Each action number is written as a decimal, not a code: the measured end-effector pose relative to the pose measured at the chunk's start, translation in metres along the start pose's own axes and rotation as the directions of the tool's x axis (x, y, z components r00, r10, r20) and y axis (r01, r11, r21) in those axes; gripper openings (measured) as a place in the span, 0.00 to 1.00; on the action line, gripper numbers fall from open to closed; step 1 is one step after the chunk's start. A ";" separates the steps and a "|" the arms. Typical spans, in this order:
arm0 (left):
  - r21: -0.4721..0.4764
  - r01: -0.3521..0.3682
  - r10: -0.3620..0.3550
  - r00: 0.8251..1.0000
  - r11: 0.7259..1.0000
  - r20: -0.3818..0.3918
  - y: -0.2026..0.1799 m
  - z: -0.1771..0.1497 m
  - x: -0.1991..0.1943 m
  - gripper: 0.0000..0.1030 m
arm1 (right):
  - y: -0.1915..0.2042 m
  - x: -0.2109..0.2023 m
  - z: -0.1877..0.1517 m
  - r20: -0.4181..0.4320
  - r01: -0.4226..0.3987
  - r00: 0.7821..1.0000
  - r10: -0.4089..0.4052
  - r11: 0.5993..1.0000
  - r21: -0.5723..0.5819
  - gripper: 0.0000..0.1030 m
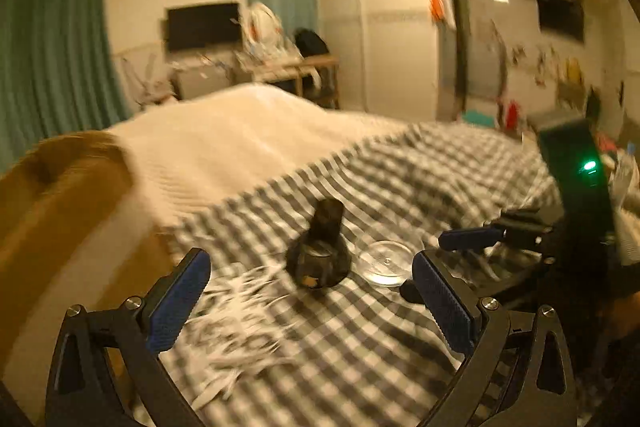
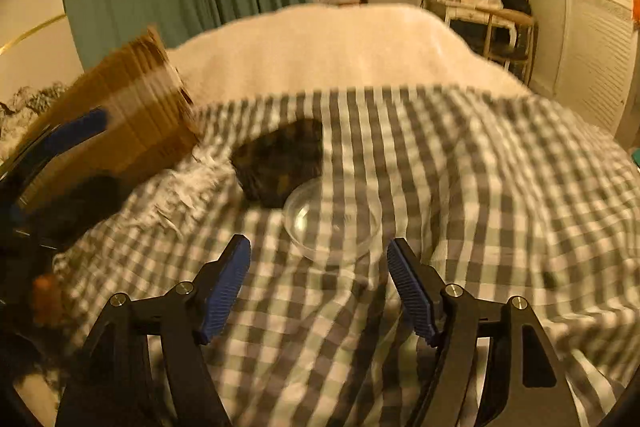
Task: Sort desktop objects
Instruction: 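Move both grippers back over the black case and clear dish, then grasp the black case with the left gripper while the right grasps the clear dish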
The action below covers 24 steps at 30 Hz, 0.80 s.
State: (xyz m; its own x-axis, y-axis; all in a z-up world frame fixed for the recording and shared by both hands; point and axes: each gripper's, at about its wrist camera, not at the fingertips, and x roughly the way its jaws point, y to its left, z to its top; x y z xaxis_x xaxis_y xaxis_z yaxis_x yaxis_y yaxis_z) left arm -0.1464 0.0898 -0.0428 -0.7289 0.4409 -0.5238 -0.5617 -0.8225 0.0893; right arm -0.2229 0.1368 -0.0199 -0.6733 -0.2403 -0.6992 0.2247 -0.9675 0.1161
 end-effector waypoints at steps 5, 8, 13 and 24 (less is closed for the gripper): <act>-0.013 0.043 -0.044 0.997 0.999 -0.059 -0.005 0.016 0.042 0.95 | -0.011 0.010 0.004 -0.017 0.005 1.000 -0.005 1.000 0.015 0.65; 0.002 0.048 -0.048 0.990 0.999 -0.134 -0.005 0.019 0.066 0.77 | -0.007 0.021 0.005 -0.042 0.007 0.999 -0.008 1.000 -0.014 0.65; -0.065 0.036 -0.050 0.969 0.997 -0.241 0.002 0.019 0.088 0.39 | -0.004 0.032 0.005 -0.068 0.044 0.997 -0.046 0.999 -0.033 0.57; -0.187 0.016 -0.061 0.970 0.982 -0.235 0.016 0.027 0.023 0.27 | 0.000 -0.027 -0.008 -0.039 0.074 0.997 -0.074 0.997 0.017 0.56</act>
State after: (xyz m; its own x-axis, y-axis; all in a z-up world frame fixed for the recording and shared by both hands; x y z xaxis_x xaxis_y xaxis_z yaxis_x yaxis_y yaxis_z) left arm -0.1824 0.0959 -0.0304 -0.5807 0.3933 -0.7128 -0.4906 -0.8678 -0.0792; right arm -0.1991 0.1434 -0.0070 -0.6599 -0.1650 -0.7331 0.1619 -0.9839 0.0757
